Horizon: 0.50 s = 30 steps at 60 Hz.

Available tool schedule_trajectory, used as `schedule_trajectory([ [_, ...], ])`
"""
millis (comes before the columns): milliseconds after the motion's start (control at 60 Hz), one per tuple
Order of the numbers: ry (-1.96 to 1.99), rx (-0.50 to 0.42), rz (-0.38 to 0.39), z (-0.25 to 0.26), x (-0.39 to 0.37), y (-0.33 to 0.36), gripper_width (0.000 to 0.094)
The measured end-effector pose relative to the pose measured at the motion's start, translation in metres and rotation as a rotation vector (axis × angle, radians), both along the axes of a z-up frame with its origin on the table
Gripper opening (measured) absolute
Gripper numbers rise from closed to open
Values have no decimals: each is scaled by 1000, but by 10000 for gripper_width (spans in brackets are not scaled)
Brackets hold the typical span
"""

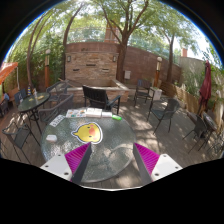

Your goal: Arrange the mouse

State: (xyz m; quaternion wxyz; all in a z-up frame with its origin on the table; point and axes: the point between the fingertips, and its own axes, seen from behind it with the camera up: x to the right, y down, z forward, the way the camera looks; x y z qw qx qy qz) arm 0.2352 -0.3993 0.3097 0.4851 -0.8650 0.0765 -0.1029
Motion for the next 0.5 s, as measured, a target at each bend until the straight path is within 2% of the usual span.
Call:
schedule_trajectory([
  [317,32,-98,-4,-68,-5,-15,853],
  [467,20,-193,54,-134,-30,-26,852],
  [500,17,-220,71,-145,-44,-11,853],
])
